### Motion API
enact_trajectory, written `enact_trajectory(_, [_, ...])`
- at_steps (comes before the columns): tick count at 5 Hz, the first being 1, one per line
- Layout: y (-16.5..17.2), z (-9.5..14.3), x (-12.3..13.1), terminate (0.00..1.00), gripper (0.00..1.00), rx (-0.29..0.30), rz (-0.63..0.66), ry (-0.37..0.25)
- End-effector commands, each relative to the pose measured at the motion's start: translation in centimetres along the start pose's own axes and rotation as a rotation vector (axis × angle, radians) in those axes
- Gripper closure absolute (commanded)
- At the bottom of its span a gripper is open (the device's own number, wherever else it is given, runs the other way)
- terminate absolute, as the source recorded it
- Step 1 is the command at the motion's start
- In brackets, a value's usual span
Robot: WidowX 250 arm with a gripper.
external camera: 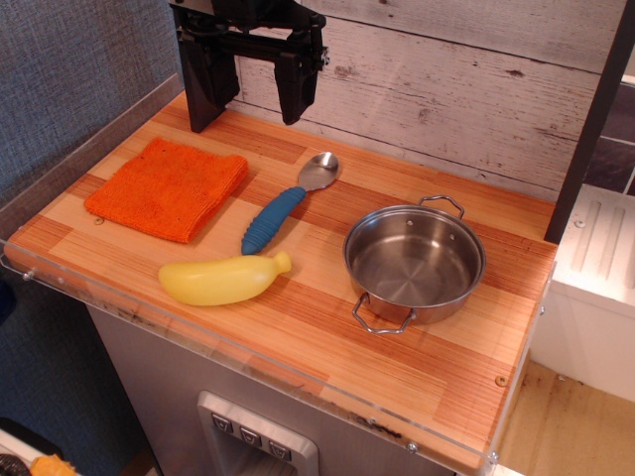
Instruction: Place the pot on top of the orange towel
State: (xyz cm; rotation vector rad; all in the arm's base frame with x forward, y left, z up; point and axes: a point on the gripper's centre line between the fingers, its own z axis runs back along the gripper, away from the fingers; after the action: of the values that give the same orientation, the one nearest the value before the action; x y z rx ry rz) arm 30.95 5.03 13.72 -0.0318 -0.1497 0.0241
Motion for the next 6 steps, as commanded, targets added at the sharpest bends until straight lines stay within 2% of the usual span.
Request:
enact_trajectory(1, [0.0, 0.0, 0.0, 0.0, 0.0, 0.0, 0.0, 0.0])
enact_trajectory(3, [-2.9, -1.1, -0.4, 0.0, 0.0, 0.022, -0.047, 0.007])
enact_trajectory(4, [-5.4, -3.0, -1.2, 0.0, 0.0, 0.012, -0.049, 0.008])
enact_trajectory(6, [-6.3, -7.2, -1.8, 0.0, 0.0, 0.015, 0.003, 0.028])
